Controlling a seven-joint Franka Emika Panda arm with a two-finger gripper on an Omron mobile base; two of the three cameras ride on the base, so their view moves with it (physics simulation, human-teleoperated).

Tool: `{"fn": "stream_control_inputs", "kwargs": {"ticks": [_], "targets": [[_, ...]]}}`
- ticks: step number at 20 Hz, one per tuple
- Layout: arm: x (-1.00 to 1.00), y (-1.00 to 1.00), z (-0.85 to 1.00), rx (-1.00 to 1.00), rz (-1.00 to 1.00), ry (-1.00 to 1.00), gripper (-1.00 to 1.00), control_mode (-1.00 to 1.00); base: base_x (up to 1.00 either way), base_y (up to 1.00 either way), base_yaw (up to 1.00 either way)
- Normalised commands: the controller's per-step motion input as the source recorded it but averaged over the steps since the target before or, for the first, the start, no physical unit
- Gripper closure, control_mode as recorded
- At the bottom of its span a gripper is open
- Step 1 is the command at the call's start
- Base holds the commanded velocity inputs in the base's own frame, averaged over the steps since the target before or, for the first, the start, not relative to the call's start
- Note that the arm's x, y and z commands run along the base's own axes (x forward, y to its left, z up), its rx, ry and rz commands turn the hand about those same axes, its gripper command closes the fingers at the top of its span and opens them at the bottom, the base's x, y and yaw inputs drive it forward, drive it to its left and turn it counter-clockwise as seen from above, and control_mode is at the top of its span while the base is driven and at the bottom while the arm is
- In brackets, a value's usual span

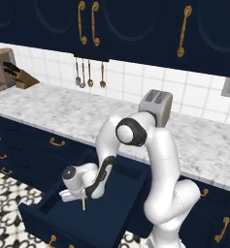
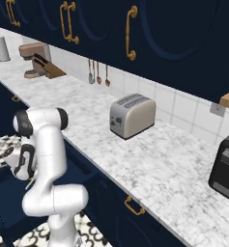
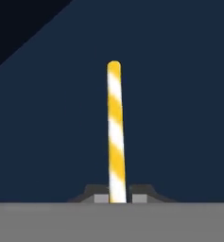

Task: Take a straw from the drawer in front and place it inside the glass cup on the dining counter.

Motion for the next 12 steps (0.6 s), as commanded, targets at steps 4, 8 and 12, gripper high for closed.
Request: {"fn": "stream_control_inputs", "kwargs": {"ticks": [4, 8, 12], "targets": [[-0.03, 0.42, 0.53, 0.01, -0.02, -0.19, 1.00, -1.00, 0.00, 0.00, 0.00], [-0.34, 0.13, 1.00, 0.09, -0.10, -0.37, 1.00, -1.00, 0.00, 0.00, 0.00], [-0.78, -0.28, 1.00, 0.18, -0.32, -0.26, 1.00, -1.00, 0.00, 0.00, 0.00]]}}
